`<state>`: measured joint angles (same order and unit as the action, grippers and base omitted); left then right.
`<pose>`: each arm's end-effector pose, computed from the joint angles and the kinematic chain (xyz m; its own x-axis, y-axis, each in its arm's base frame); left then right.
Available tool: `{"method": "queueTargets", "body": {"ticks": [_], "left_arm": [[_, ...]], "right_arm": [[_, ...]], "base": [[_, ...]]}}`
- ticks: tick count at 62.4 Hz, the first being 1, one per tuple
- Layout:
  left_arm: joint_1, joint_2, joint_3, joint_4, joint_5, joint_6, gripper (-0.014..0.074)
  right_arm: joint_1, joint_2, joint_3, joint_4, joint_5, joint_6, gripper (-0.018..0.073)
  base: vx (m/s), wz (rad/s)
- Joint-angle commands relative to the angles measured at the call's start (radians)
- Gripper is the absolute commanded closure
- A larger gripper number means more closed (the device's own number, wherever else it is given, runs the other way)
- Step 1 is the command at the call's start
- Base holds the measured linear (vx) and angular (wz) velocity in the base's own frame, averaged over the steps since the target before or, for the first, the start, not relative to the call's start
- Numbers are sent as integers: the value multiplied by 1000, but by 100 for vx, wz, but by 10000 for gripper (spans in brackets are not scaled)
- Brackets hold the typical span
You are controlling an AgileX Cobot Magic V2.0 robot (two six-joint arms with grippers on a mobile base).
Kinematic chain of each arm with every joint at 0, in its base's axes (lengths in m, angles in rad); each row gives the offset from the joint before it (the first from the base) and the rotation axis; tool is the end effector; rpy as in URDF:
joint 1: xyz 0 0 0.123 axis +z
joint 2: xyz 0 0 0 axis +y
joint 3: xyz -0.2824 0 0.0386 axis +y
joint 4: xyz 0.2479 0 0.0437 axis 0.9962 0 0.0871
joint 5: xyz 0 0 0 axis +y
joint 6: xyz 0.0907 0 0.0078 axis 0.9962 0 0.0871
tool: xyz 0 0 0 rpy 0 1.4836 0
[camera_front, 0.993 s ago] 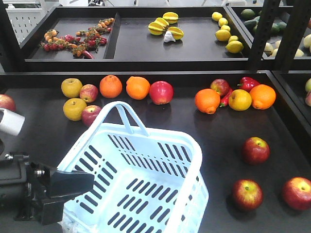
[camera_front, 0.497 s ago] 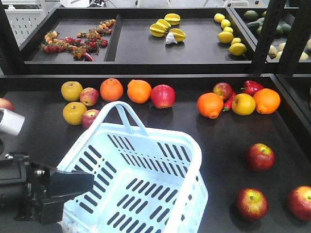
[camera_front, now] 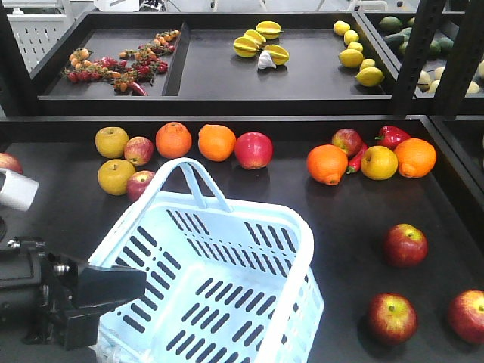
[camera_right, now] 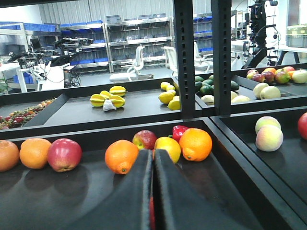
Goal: Pick three apples into basket with both arms
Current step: 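Stop at the apple table holding the basket in the left gripper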
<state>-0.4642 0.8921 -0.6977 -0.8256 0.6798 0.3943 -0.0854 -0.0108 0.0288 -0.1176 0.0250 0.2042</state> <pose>0.1337 -0.1140 0.3158 -0.7092 0.0563 -0.7027 0.5478 0.6715 -0.4991 0.0566 -0.0051 0.2017 0.0517 0.0824 -0.9953 0.0841 0.9927 0.0866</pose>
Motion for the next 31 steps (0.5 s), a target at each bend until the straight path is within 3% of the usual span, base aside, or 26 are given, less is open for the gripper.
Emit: {"method": "queueTargets", "body": {"ticks": [1,31], "left_arm": [[-5,-13,-32,-56,-54,1,603],[-5,-13,-32,-56,-65,1,603]], "right_arm": [[-6,-10,13,-6,-71,-11,564],[-6,-10,13,-6,-71,-11,564]], "base": [[0,0],[0,0]]}}
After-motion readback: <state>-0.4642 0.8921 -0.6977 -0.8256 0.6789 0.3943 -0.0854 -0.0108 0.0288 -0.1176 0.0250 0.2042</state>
